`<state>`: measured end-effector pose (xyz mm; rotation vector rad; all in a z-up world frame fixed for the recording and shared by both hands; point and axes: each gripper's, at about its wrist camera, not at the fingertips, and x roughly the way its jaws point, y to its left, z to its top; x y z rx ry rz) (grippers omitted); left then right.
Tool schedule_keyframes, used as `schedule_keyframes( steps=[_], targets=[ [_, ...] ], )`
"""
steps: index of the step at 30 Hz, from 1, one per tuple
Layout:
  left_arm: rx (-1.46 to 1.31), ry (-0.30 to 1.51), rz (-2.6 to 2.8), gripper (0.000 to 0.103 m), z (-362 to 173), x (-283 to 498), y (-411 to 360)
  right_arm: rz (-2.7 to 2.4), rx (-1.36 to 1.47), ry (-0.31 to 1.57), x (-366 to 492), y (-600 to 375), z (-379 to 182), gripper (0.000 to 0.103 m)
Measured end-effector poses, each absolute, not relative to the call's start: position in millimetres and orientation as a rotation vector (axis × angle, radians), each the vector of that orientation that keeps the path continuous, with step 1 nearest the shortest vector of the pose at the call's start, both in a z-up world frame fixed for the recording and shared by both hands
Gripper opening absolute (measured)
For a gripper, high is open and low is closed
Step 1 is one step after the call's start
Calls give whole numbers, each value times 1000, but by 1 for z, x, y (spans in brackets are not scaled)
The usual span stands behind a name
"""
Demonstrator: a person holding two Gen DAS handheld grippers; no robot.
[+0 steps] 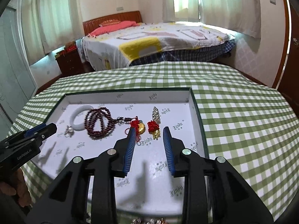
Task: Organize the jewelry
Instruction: 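Lower and open both grippers, releasing ring and red charm into the tray, then close the right gripper on the black bead pendant while the left moves to the rose-gold chain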
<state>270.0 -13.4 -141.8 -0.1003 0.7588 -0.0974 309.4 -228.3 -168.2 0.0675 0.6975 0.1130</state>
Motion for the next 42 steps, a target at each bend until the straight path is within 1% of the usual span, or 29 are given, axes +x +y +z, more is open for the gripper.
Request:
schedule_keyframes(
  steps=[8, 15, 21, 27, 35, 42],
  targets=[
    [-75, 717, -120, 43, -127, 225, -11, 108, 78, 674, 266, -228, -159, 30],
    [-59, 722, -142, 43, -132, 195, -16, 103, 73, 664, 226, -227, -164, 30],
    [-54, 748, -140, 43, -142, 173, -15, 115, 74, 689, 200, -225, -180, 30],
    [-52, 767, -124, 43, -148, 155, -9, 154, 65, 716, 186, -214, -191, 30],
    [-70, 773, -85, 43, -149, 147, 8, 231, 27, 728, 186, -184, -196, 30],
    [-94, 783, -45, 43, -153, 144, 27, 282, -6, 774, 193, -162, -210, 30]
  ],
)
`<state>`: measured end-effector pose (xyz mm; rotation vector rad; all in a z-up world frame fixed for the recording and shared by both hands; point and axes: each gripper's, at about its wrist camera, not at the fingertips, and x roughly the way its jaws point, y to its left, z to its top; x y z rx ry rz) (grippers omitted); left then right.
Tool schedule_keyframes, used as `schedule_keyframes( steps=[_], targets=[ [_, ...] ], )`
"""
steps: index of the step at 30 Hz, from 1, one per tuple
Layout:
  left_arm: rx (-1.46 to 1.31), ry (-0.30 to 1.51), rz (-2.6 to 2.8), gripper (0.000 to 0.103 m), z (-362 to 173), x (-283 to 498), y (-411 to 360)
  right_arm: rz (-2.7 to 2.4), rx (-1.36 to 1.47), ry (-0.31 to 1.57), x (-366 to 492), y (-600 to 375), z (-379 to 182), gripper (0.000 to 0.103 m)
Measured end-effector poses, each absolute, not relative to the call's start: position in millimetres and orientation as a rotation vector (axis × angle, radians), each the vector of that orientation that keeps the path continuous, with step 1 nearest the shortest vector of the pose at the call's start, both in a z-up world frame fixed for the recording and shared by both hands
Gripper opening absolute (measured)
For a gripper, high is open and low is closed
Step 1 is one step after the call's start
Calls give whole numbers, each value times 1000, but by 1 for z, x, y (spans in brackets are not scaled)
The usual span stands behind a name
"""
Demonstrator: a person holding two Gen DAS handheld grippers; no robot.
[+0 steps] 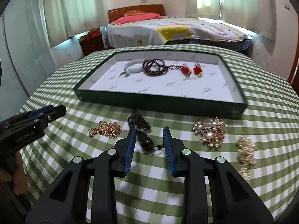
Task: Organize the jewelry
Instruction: 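Close the right gripper on the black bead pendant while the left moves to the rose-gold chain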
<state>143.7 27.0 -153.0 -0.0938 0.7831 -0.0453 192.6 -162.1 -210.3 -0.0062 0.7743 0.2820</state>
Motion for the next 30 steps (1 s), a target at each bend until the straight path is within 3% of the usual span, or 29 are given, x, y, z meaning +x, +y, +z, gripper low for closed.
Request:
schedule_keyframes(
  steps=[12, 16, 30],
  targets=[
    [-104, 805, -36, 43, -161, 146, 32, 305, -30, 826, 203, -157, -221, 27],
    [-108, 813, -37, 43, -164, 148, 31, 311, -58, 836, 204, -154, -223, 17],
    [-80, 831, -108, 43, -168, 150, 6, 263, -28, 816, 202, -176, -217, 17]
  ],
)
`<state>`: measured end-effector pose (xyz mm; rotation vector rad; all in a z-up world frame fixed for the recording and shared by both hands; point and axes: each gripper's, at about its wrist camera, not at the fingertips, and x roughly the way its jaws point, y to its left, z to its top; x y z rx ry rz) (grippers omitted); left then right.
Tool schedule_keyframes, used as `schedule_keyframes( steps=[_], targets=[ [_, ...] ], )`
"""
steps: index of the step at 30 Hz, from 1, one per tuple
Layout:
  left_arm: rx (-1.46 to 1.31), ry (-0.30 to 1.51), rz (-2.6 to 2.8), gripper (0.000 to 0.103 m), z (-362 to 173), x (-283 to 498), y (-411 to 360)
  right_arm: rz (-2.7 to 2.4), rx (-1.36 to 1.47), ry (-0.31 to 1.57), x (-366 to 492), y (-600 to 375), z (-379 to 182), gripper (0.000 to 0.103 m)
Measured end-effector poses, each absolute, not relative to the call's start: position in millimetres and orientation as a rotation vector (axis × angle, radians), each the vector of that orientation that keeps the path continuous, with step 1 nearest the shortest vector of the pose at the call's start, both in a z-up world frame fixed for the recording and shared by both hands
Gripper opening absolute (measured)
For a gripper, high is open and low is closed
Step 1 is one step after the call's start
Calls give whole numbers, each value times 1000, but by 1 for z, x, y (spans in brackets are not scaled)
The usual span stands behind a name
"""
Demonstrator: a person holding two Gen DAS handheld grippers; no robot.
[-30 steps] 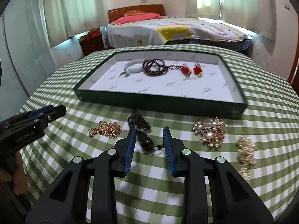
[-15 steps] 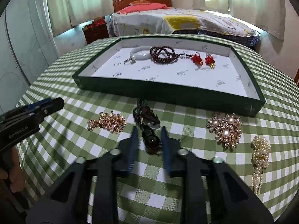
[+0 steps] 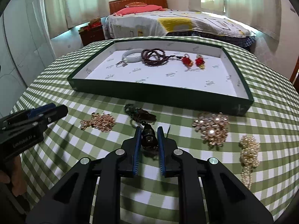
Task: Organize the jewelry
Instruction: 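Close the left gripper on the rose-gold chain cluster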
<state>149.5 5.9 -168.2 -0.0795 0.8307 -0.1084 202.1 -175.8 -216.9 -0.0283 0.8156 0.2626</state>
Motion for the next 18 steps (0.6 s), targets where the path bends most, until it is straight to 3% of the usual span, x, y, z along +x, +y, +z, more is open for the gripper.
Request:
schedule_keyframes(
  steps=[18],
  targets=[
    [-14, 860, -231, 43, -180, 167, -45, 243, 29, 814, 203, -195, -218, 17]
  ],
)
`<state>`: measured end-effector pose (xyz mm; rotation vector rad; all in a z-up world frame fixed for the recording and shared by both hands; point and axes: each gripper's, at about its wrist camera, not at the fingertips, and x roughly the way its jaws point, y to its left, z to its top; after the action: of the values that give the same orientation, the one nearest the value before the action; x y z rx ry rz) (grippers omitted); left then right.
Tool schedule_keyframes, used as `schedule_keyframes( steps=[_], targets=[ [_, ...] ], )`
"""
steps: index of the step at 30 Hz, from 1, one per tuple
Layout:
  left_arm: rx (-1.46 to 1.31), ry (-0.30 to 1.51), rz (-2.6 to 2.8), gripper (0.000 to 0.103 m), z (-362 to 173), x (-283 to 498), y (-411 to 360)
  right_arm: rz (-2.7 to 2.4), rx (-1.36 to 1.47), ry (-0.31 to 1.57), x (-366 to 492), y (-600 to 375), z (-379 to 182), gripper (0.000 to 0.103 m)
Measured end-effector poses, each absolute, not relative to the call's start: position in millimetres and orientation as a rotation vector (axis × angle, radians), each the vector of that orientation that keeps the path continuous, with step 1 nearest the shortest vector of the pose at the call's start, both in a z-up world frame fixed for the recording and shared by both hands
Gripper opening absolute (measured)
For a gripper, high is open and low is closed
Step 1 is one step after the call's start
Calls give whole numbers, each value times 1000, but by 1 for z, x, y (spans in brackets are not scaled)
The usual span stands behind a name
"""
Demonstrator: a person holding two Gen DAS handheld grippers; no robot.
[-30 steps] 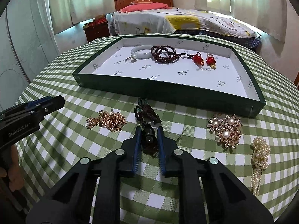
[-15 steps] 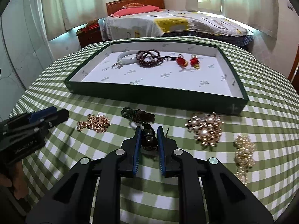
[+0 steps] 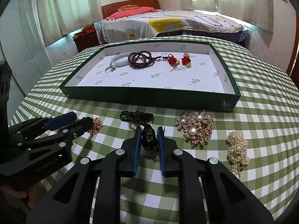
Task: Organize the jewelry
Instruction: 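Close the left gripper on the rose-gold chain cluster, then lift the chain and black pendant and carry both over the tray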
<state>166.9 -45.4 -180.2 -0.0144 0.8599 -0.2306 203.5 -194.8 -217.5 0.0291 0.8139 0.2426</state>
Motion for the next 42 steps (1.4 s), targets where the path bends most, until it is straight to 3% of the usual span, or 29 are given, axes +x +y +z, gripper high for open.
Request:
schedule_keyframes(
  steps=[8, 15, 42],
  targets=[
    [16, 852, -243, 42, -182, 171, -51, 247, 41, 824, 203, -195, -221, 17],
    [37, 839, -273, 19, -182, 166, -52, 247, 48, 829, 204, -195, -223, 17],
    [-29, 770, -205, 12, -152, 155, -21, 263, 50, 747, 193, -190, -192, 17]
  ],
)
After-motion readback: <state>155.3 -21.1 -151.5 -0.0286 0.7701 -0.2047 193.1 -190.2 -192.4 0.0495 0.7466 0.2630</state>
